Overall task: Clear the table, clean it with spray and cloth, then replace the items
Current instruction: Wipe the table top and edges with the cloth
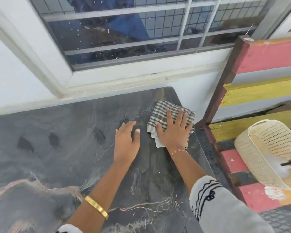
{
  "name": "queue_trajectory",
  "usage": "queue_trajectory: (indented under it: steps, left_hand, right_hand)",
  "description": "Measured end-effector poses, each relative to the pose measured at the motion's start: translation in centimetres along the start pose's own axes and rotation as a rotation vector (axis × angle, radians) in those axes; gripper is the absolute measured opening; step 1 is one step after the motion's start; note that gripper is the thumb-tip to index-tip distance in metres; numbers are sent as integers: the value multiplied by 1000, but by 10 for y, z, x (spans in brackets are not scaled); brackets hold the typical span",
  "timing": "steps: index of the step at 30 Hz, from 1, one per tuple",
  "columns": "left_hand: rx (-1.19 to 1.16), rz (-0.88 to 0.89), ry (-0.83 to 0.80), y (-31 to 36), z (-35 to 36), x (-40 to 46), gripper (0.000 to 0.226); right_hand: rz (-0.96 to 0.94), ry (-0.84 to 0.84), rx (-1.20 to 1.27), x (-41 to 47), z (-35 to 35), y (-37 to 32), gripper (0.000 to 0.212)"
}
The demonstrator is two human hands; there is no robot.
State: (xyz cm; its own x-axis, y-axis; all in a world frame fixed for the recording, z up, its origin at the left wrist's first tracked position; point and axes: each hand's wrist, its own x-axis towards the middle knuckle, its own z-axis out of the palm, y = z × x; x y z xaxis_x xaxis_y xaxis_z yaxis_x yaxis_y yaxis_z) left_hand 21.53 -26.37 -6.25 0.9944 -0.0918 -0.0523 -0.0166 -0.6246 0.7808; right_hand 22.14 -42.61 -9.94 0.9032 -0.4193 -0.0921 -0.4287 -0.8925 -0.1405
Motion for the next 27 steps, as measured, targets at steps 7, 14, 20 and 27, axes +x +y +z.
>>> queue_trajectory:
  steps: [7,14,20,27]
  left_hand:
    - [37,-42,53,-18,-23,5,37]
    - [116,37,-8,8,-3,4,37]
    - [140,96,-58,32,10,3,39]
    - [203,119,-80,36,22,31,42]
  right_hand:
    - [-125,-17,-29,35,4,-28,69]
    - [-291,-50,-5,-49,7,-5,72]
    - [-237,27,-80,-99,2,24,71]
    - [-236,20,-7,-55,5,10,61]
